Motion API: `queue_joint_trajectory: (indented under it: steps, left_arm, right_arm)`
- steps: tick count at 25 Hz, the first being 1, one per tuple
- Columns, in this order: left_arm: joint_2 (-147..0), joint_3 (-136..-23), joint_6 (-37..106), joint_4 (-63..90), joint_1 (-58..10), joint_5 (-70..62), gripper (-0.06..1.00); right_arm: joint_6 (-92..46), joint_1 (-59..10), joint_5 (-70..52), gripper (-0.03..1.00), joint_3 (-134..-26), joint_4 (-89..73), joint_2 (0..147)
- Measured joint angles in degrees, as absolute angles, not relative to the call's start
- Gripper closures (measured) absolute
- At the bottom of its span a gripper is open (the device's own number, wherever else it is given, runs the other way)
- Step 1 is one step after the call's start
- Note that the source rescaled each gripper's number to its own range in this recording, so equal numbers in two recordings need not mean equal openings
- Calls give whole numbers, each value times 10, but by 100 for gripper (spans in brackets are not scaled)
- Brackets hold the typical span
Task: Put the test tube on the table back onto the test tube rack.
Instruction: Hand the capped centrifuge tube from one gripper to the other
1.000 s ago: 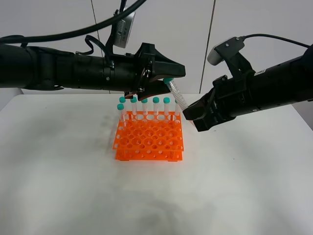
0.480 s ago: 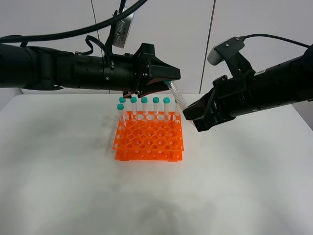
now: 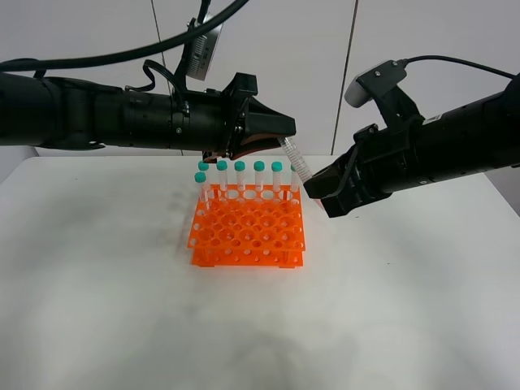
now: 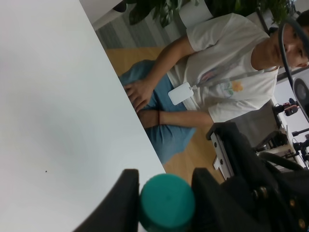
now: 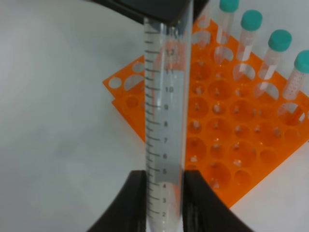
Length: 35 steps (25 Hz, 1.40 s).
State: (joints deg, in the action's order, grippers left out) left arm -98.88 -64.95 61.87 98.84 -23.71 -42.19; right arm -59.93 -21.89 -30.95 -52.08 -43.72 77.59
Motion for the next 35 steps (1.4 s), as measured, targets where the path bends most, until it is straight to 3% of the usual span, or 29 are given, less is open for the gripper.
queue_joint_trajectory:
  steps: [9,10,11,12,13,15,19,29,35]
  left_arm:
    - [-989,-649,619,989,-237,-422,94]
    - [-989,-649,619,989,-237,-424,94]
    - [-989,-649,619,989,-237,-424,94]
    - [-989,-649,619,989,-237,-425,94]
    - [-989,-649,619,989,-237,-425,94]
    - [-989,-649,619,989,-237,-425,94]
    - [-989,-649,619,989,-237,-425,94]
    - [-989,-649,619,989,-237,-419,94]
    - [-989,-649,619,989,-237,-419,94]
  right_arm:
    - [-599,-219,-310,93,-521,-437,776]
    - [-599,-219,-310,84,-521,-437,776]
    - [-599,-219,-311,67,-521,-437,776]
    - [-599,-219,-311,30,-521,-437,776]
    - [-597,-219,-311,16,-521,-437,776]
    - [-589,-219,-311,4,-521,-432,776]
    - [-529,-219,-330,-3,-541,-384,776]
    - [-344,-219,-499,-3,-721,-217,776]
    - [-228,-189,-538,-3,-748,-129,777]
